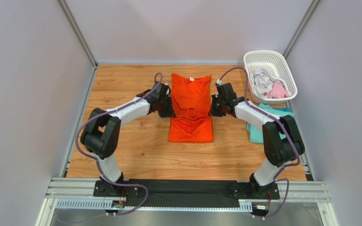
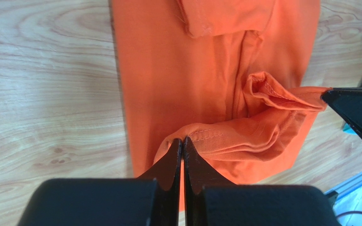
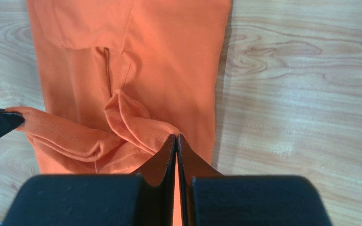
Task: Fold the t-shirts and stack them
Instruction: Fold the tshirt
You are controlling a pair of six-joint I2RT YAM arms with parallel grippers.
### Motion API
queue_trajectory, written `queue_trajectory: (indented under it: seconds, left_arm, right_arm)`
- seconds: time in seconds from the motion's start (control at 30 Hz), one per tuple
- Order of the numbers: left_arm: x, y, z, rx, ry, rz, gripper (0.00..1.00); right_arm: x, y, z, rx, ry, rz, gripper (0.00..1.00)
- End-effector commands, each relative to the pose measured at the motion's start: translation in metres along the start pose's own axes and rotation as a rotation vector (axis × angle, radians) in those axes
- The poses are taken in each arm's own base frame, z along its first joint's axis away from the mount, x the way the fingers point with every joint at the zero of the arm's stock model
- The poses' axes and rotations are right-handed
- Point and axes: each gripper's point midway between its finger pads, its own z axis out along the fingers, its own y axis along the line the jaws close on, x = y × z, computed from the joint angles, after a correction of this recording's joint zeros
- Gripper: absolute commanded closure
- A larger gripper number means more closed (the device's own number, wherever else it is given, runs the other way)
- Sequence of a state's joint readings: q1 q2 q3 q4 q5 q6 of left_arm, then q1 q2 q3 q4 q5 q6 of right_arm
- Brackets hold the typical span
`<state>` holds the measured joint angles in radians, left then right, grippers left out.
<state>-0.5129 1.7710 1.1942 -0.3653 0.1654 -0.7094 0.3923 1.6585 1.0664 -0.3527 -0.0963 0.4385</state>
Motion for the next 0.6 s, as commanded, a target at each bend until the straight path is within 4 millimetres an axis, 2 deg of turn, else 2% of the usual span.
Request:
queue_trajectory:
  seconds: [0.0, 0.1, 0.2, 0.23, 0.3, 0.33, 0.4, 0.5, 0.53, 0.57]
  left_arm:
    - [-0.014, -0.004, -0.002, 0.012, -0.016, 0.000, 0.99]
    - [-0.017, 0.001, 0.000, -0.015, -0.008, -0.007, 0.96]
    - [-0.023, 0.006, -0.005, -0.073, -0.013, -0.035, 0.81]
    - [-0.023, 0.009, -0.009, -0.092, -0.008, -0.036, 0.59]
    - [-0.029, 0.002, -0.022, -0.078, -0.035, -0.033, 0.30]
    - [-0.030, 0.001, -0.027, -0.081, -0.047, -0.032, 0.01]
    - [-0.036, -0.005, -0.049, -0.068, -0.087, -0.019, 0.00]
    - [-0.030, -0.006, -0.076, -0.048, -0.116, -0.017, 0.00]
    - [-0.026, -0.008, -0.081, -0.036, -0.122, -0.015, 0.00]
    - [-0.017, -0.005, -0.092, -0.024, -0.131, -0.015, 0.00]
  right_arm:
    - [-0.029, 0.009, 0.006, -0.054, -0.050, -0.014, 0.97]
    - [-0.031, 0.008, 0.009, -0.052, -0.047, -0.003, 0.95]
    - [-0.037, 0.009, 0.010, -0.055, -0.056, 0.000, 0.89]
    - [-0.038, 0.008, 0.009, -0.049, -0.051, -0.003, 0.85]
    - [-0.044, 0.006, 0.003, -0.030, -0.062, -0.006, 0.72]
    - [-0.045, 0.006, -0.001, -0.021, -0.061, -0.011, 0.67]
    - [-0.052, 0.015, -0.018, -0.047, -0.083, -0.022, 0.50]
    - [-0.043, 0.024, -0.039, -0.095, -0.083, -0.029, 0.27]
    - [-0.037, 0.026, -0.054, -0.112, -0.101, -0.034, 0.17]
    - [-0.031, 0.032, -0.060, -0.129, -0.102, -0.044, 0.00]
